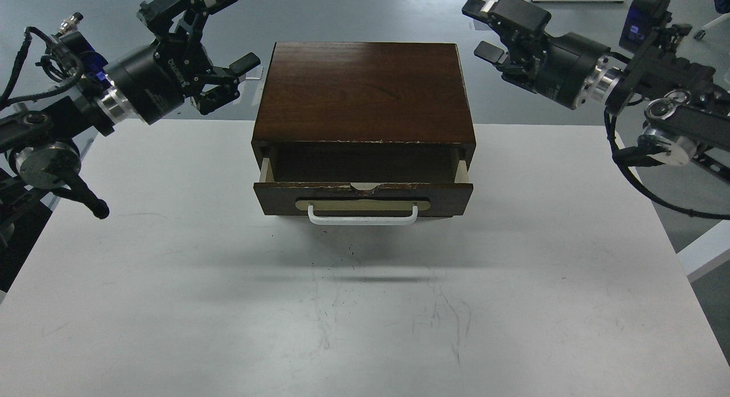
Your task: Put corn in drawer with both arms
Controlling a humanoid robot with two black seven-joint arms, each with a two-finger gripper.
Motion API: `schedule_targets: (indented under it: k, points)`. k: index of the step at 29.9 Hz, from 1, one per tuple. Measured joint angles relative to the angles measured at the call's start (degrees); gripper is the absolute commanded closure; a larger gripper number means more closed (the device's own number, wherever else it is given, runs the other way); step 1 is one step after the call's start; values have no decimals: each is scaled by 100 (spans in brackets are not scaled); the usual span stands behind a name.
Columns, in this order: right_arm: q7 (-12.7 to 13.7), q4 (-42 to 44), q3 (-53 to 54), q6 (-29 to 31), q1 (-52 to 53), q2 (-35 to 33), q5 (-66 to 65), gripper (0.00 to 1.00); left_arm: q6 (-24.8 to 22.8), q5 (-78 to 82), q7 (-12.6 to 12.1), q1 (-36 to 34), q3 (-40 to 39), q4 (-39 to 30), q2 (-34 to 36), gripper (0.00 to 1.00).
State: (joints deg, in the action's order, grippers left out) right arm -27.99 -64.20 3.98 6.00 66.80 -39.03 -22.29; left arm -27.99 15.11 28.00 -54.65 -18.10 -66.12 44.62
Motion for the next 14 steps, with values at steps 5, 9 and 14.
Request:
schedule_targets:
  k: [5,9,14]
  points:
    - [0,114,1315,-28,-1386,87,505,0,0,-27,0,592,-523,94,-206,1]
    - [0,118,1929,-29,-2094,276,602,0,0,-50,0,1148,-1076,242,-403,1]
    - [0,96,2310,-29,-2627,429,610,0,1,-64,0,1574,-1466,297,-473,1]
